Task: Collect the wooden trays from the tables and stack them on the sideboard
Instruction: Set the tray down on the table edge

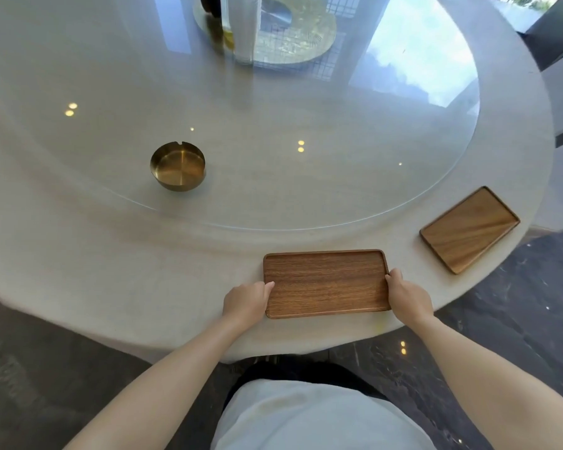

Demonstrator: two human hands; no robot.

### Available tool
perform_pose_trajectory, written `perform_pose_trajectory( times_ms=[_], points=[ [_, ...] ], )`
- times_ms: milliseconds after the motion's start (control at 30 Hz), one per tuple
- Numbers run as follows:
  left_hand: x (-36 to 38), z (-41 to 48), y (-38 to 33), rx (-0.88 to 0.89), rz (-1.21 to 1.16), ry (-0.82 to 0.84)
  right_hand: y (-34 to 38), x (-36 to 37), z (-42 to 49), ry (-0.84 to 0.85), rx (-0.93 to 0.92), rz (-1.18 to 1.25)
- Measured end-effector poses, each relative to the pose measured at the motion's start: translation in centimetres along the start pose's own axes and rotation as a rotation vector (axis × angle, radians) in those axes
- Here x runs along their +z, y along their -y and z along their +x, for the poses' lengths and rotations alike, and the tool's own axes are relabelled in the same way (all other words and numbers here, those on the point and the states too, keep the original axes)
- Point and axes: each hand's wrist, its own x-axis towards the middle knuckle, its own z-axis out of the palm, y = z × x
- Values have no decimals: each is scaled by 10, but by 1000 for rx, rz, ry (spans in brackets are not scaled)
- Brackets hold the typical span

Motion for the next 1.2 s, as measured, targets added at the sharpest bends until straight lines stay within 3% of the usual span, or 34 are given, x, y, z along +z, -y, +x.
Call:
perform_pose_trajectory(
  times_ms=[267, 500, 867, 1033, 1200],
  points=[
    [-7, -2, -4, -40, -27, 34, -10, -5, 6, 12, -79, 45],
    [-35, 12, -40, -240, 3, -273, -30, -24, 26, -105, -124, 184],
    [-2, 48, -207, -234, -157, -382, -133, -92, 94, -167, -176, 508],
    [24, 69, -279, -280, -175, -373, -208, -116, 126, -179, -154, 480],
    [58, 86, -328, -308, -84, -244, -268, -123, 158, -121, -122, 386]
  ],
)
